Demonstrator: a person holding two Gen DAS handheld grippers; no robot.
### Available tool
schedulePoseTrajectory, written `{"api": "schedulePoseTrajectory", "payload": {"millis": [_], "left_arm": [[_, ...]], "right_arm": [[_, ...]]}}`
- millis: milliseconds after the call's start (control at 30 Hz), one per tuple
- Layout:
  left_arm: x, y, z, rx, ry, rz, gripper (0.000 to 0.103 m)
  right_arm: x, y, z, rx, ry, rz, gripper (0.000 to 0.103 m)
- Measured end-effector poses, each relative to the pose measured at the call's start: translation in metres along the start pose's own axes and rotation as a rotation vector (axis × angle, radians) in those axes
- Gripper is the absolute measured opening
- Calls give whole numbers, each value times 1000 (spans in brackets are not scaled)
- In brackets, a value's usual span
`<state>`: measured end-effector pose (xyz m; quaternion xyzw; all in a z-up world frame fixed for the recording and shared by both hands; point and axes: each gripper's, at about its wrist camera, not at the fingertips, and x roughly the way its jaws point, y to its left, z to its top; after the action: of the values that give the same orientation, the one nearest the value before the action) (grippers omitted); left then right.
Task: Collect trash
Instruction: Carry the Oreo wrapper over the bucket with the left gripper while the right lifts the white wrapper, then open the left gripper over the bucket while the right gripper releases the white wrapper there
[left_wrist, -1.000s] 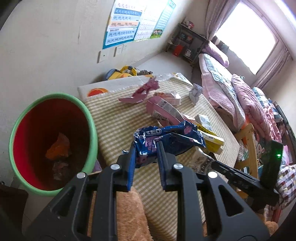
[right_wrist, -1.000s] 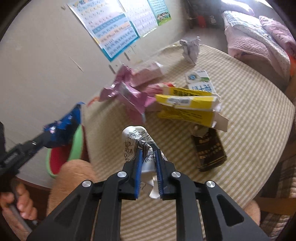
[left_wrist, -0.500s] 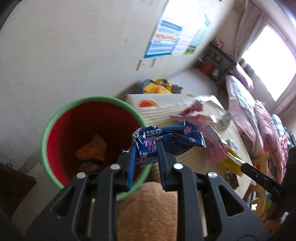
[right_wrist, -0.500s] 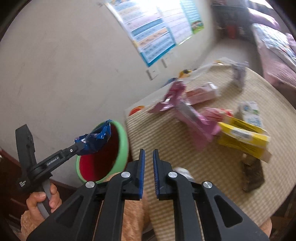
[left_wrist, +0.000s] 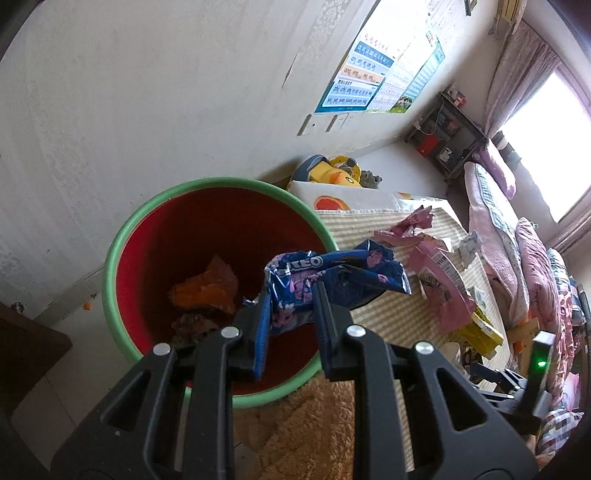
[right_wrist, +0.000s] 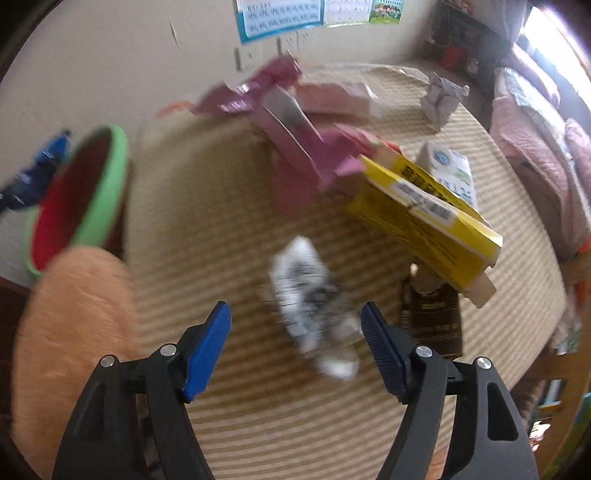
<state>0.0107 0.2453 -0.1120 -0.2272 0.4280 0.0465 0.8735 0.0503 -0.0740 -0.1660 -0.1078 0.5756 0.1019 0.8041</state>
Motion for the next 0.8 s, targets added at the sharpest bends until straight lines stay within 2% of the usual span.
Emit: {"api": "schedulePoseTrajectory", "payload": {"millis": [33, 100, 133, 200, 300, 433, 600, 800], "left_arm": [[0, 0, 0, -1, -1, 1, 21], [0, 2, 1, -3, -2, 2, 21], [0, 3, 1, -5, -2, 4, 21], [1, 4, 0, -9, -2, 8, 21], [1, 7, -1, -12, -1, 13, 21], [5, 11, -2, -25, 0, 42, 21], [7, 24, -2, -53, -2, 75, 21], [5, 41, -1, -79, -9, 117, 22]], "right_arm": [[5, 0, -1, -3, 9, -10, 69], [12, -1, -2, 2, 22, 4, 55], [14, -1, -2, 7, 27, 9, 51], [14, -3, -1, 15, 23, 14, 50], [7, -8, 3, 78, 10, 95, 50], [-30, 1, 23, 153, -82, 231, 50], [-69, 50, 62, 98, -185, 422, 50], [-75, 115, 100, 34, -194, 590, 51]]}}
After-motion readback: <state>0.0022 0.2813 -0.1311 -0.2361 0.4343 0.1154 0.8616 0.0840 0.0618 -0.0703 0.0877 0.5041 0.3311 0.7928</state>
